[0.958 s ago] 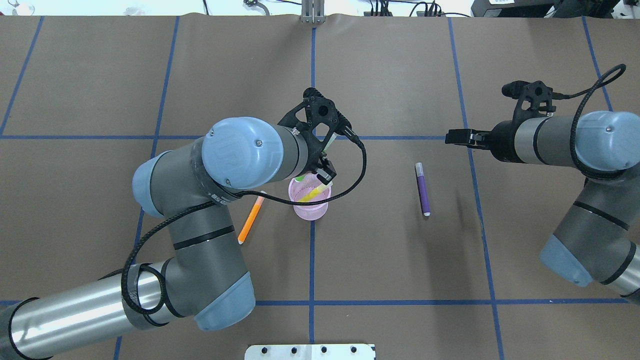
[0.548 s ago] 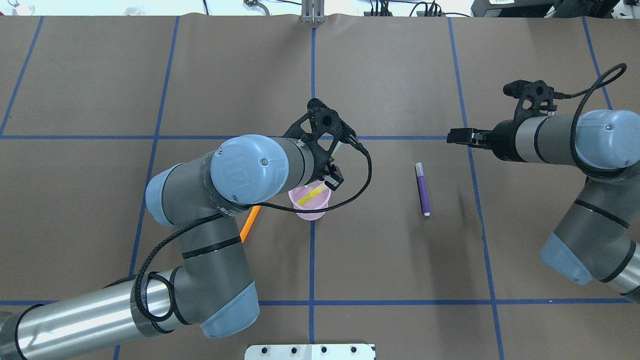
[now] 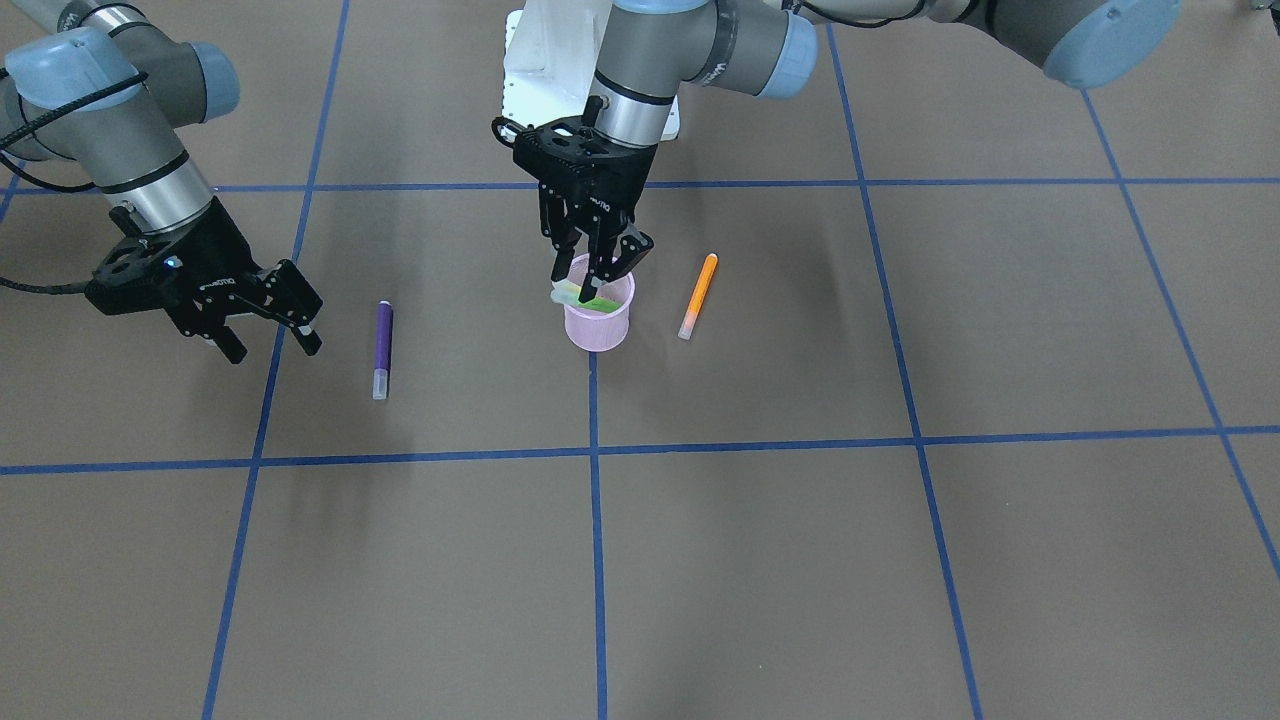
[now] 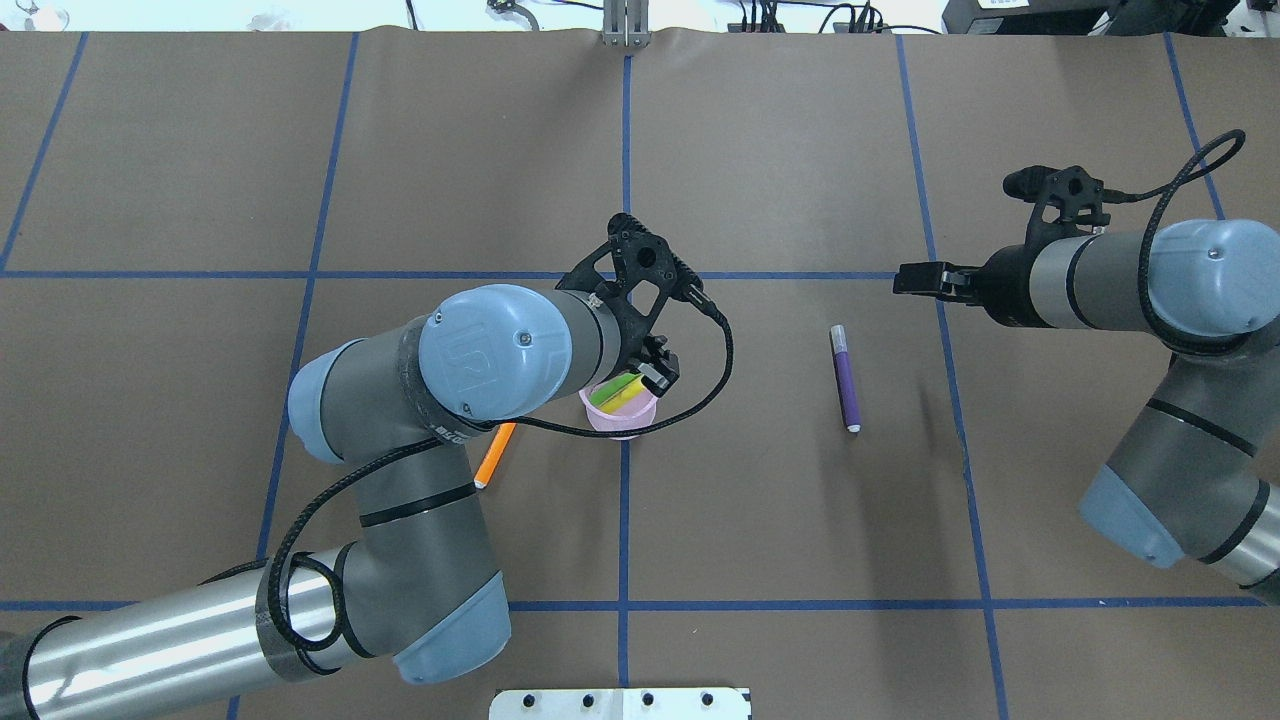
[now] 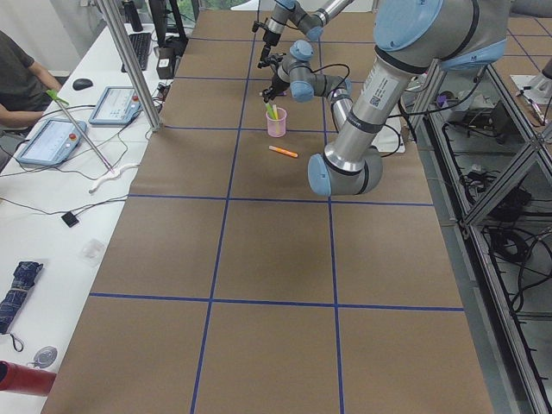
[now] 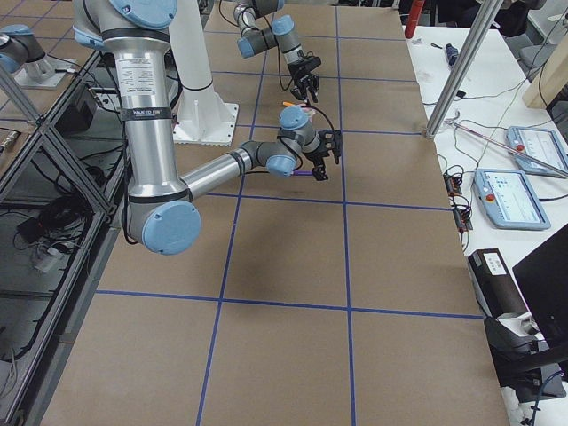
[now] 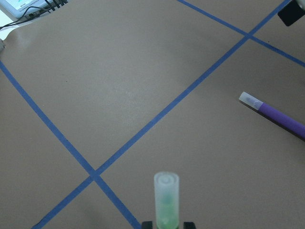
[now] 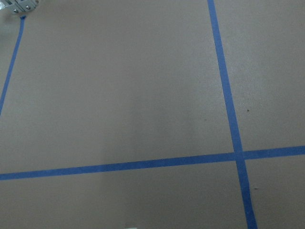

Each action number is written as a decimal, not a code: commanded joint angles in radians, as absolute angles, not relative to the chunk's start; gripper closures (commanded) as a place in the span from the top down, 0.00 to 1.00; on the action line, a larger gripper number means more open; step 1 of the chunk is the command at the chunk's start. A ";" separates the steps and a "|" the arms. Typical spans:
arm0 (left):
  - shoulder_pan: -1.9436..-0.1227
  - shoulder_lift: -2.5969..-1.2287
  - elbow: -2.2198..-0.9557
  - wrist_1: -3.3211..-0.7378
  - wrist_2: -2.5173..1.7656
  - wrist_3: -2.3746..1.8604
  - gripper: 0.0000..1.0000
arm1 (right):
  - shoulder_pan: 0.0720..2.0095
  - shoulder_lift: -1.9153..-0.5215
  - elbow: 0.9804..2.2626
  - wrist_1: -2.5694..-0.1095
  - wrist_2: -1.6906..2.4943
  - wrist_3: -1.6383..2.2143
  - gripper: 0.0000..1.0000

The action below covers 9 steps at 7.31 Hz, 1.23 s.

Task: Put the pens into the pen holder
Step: 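Lower the green marker into the cup and open the left gripper, then grasp the purple marker with the right gripper while the left gripper withdraws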

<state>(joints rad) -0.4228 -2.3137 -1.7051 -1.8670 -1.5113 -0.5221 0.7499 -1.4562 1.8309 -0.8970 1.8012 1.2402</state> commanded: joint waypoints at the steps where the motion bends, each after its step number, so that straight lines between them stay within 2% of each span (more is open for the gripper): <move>1: -0.426 -2.309 -1.724 -1.859 -1.516 -0.572 0.99 | 0.749 -1.454 1.797 -0.896 1.815 1.241 1.00; 2: -0.437 -2.300 -1.738 -1.818 -1.520 -0.674 0.99 | 0.750 -1.454 1.784 -0.896 1.877 1.215 1.00; 3: -0.457 -2.295 -1.744 -1.775 -1.531 -0.698 0.99 | 0.756 -1.374 1.728 -0.911 1.979 1.206 1.00; 6: -0.523 -2.293 -1.730 -1.727 -1.621 -0.699 0.99 | 0.790 -1.189 1.719 -1.352 2.154 1.030 0.97; 7: -0.523 -2.293 -1.729 -1.727 -1.621 -0.701 0.99 | 0.784 -1.174 1.718 -1.368 2.149 1.019 0.88; 9: -0.523 -2.281 -1.730 -1.727 -1.621 -0.701 0.99 | 0.767 -1.173 1.709 -1.355 2.135 1.017 0.87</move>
<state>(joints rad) -0.5224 -2.2856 -1.7302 -1.7276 -1.6208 -0.7008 0.7768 -1.1780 1.7158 -1.3559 2.1394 1.0254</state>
